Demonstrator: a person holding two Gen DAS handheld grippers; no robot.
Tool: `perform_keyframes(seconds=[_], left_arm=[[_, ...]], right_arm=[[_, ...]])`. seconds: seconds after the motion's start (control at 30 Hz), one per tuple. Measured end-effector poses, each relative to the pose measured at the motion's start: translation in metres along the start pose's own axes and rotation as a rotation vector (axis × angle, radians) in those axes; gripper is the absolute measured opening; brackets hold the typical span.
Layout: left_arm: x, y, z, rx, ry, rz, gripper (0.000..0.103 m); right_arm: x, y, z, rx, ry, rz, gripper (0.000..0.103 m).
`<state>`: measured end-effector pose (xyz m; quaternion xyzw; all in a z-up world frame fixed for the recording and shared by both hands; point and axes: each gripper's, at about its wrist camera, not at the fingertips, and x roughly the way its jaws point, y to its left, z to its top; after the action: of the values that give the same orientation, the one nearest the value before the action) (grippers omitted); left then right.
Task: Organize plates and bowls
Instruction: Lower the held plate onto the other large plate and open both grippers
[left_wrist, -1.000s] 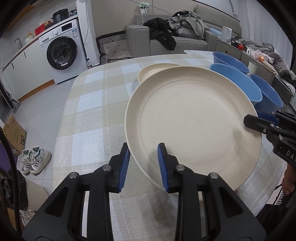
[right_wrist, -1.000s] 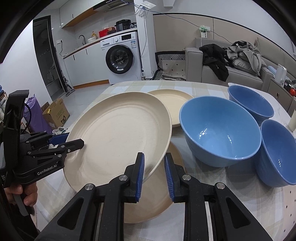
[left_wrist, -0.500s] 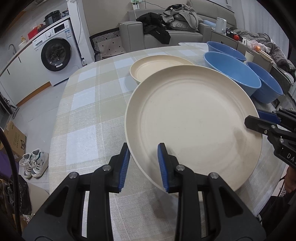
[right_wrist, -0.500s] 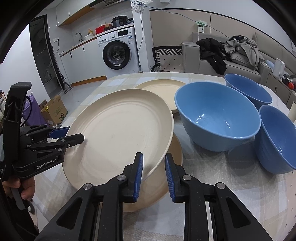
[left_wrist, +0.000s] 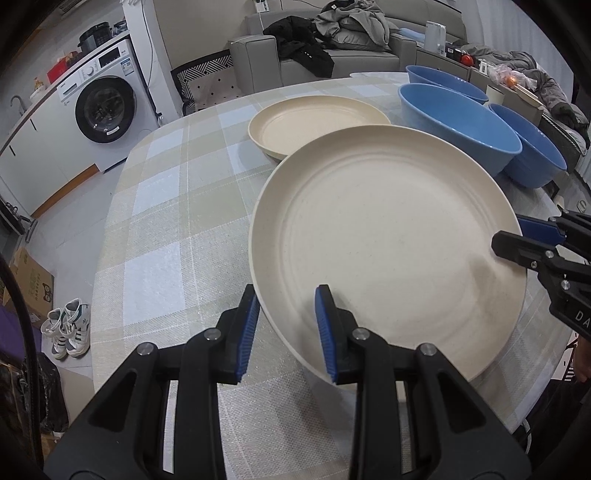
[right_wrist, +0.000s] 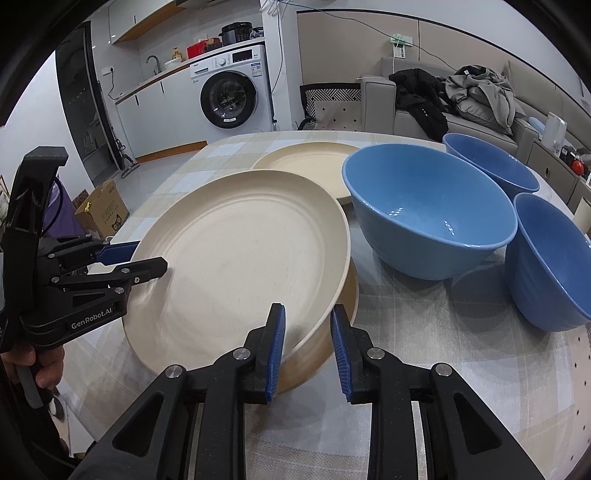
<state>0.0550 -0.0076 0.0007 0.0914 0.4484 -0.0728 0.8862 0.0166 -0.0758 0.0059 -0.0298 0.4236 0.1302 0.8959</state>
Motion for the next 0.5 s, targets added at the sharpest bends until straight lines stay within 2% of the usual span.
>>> perform_keyframes(seconds=[0.37, 0.5], left_arm=[[0.014, -0.009, -0.005, 0.043, 0.036, 0.016, 0.028], [0.017, -0.011, -0.005, 0.058, 0.041, 0.023, 0.028]], right_arm=[[0.006, -0.005, -0.005, -0.012, 0.013, -0.029, 0.028], [0.007, 0.0, -0.006, -0.038, 0.012, -0.055, 0.033]])
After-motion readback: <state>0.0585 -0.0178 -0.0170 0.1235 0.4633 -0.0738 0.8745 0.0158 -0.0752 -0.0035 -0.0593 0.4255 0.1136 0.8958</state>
